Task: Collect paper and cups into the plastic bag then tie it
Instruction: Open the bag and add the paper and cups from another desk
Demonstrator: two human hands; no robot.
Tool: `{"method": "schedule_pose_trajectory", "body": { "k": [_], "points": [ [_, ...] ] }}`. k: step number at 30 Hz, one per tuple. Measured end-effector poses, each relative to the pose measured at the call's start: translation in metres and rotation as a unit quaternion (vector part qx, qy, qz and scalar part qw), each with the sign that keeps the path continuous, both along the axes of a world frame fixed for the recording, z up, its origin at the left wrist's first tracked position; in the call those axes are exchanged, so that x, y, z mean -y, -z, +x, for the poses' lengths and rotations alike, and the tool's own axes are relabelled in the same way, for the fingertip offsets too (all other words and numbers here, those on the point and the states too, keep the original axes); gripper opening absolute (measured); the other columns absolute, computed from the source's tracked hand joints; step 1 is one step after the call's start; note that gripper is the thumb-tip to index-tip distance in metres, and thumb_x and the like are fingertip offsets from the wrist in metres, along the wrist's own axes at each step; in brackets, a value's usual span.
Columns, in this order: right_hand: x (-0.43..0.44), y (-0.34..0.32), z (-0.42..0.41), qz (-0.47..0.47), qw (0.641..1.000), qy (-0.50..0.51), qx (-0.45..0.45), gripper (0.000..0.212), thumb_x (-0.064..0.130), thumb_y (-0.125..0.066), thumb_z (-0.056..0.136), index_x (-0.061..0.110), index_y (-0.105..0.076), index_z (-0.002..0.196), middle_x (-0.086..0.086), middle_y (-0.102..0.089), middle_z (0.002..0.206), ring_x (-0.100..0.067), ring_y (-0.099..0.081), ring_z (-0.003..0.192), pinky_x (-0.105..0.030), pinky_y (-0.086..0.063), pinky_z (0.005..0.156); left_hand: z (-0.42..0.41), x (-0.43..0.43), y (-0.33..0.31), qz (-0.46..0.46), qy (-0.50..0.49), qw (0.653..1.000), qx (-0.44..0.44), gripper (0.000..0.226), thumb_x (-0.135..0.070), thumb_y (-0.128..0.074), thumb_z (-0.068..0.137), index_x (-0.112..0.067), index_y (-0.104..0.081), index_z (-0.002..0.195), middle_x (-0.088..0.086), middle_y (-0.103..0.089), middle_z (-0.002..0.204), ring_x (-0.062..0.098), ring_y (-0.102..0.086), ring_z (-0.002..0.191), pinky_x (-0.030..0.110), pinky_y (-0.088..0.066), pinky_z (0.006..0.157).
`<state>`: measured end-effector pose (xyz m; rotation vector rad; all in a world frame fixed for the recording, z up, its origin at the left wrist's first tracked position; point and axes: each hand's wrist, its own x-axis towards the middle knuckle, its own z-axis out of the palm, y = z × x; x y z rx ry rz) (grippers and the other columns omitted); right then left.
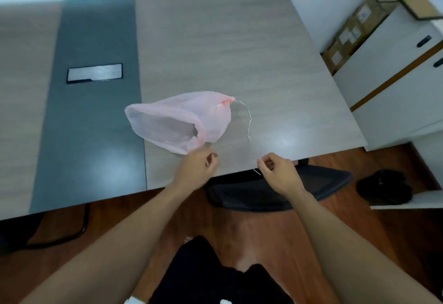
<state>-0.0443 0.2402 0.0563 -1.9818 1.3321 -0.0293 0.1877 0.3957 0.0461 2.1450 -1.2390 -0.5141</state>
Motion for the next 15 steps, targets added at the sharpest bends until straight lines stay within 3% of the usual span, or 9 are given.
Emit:
{"method": "schedule_pose_trajectory", "body": {
  "k": [2, 4, 7, 9, 11, 12, 15],
  "points": [
    [0.000, -0.010, 0.027, 0.000, 0.999, 0.003, 0.033, 0.024, 0.048, -0.064, 0.103, 0.026, -0.073, 0.101, 0.014, -0.075, 0.096, -0.005, -0.070, 0.091, -0.036, -0.060, 0.088, 0.045, 0.002, -0.016, -0.062, -0.036, 0.996, 0.049, 0.022, -0.020, -0.063, 0.098, -0.018, -0.077, 0.115, 0.002, -0.068, 0.105, 0.022, -0.064, 0.094, 0.039, -0.056, 0.084],
    [-0.003, -0.018, 0.053, 0.008, 0.998, -0.008, 0.059, 0.024, 0.047, -0.065, 0.103, 0.024, -0.074, 0.102, 0.013, -0.075, 0.097, -0.002, -0.069, 0.091, -0.031, -0.057, 0.086, 0.088, 0.004, -0.027, -0.079, -0.086, 0.990, 0.072, 0.047, -0.017, -0.066, 0.091, -0.018, -0.063, 0.137, 0.008, -0.055, 0.124, 0.029, -0.055, 0.116, 0.040, -0.051, 0.100],
    [-0.010, -0.027, 0.093, 0.039, 0.996, -0.031, 0.076, 0.026, 0.049, -0.067, 0.102, 0.024, -0.075, 0.100, 0.015, -0.075, 0.098, -0.002, -0.070, 0.093, -0.028, -0.056, 0.087, 0.139, 0.006, -0.029, -0.023, -0.123, 0.989, 0.082, 0.090, -0.016, -0.075, 0.078, -0.018, -0.033, 0.157, 0.014, -0.036, 0.153, 0.037, -0.038, 0.140, 0.050, -0.041, 0.114],
    [-0.016, -0.028, 0.119, 0.076, 0.993, -0.051, 0.075, 0.028, 0.053, -0.069, 0.100, 0.026, -0.075, 0.103, 0.016, -0.075, 0.101, -0.001, -0.069, 0.095, -0.026, -0.054, 0.086, 0.164, 0.007, -0.023, 0.068, -0.094, 0.987, 0.109, 0.103, -0.020, -0.077, 0.077, -0.024, -0.021, 0.164, 0.013, -0.020, 0.170, 0.039, -0.024, 0.155, 0.058, -0.035, 0.119],
    [-0.022, -0.028, 0.144, 0.122, 0.988, -0.069, 0.068, 0.038, 0.059, -0.071, 0.097, 0.024, -0.076, 0.111, 0.014, -0.076, 0.108, -0.006, -0.070, 0.101, -0.026, -0.052, 0.087, 0.184, 0.008, -0.013, 0.167, -0.064, 0.977, 0.118, 0.098, -0.030, -0.077, 0.086, -0.030, -0.023, 0.167, 0.011, -0.011, 0.176, 0.040, -0.009, 0.163, 0.061, -0.028, 0.125],
    [-0.024, -0.027, 0.156, 0.147, 0.984, -0.079, 0.060, 0.044, 0.061, -0.072, 0.096, 0.021, -0.076, 0.116, 0.012, -0.075, 0.110, -0.010, -0.070, 0.103, -0.028, -0.051, 0.087, 0.192, 0.010, -0.009, 0.198, -0.056, 0.971, 0.119, 0.085, -0.034, -0.076, 0.091, -0.031, -0.033, 0.164, 0.010, -0.015, 0.177, 0.039, -0.006, 0.164, 0.060, -0.025, 0.127],
    [-0.032, -0.019, 0.186, 0.197, 0.975, -0.090, 0.040, 0.046, 0.053, -0.071, 0.100, 0.012, -0.075, 0.122, 0.001, -0.074, 0.113, -0.017, -0.066, 0.100, -0.032, -0.049, 0.085, 0.204, 0.014, -0.003, 0.179, -0.051, 0.974, 0.128, 0.031, -0.033, -0.074, 0.098, -0.022, -0.075, 0.127, 0.010, -0.051, 0.159, 0.034, -0.027, 0.159, 0.049, -0.034, 0.121]
  ]
}}
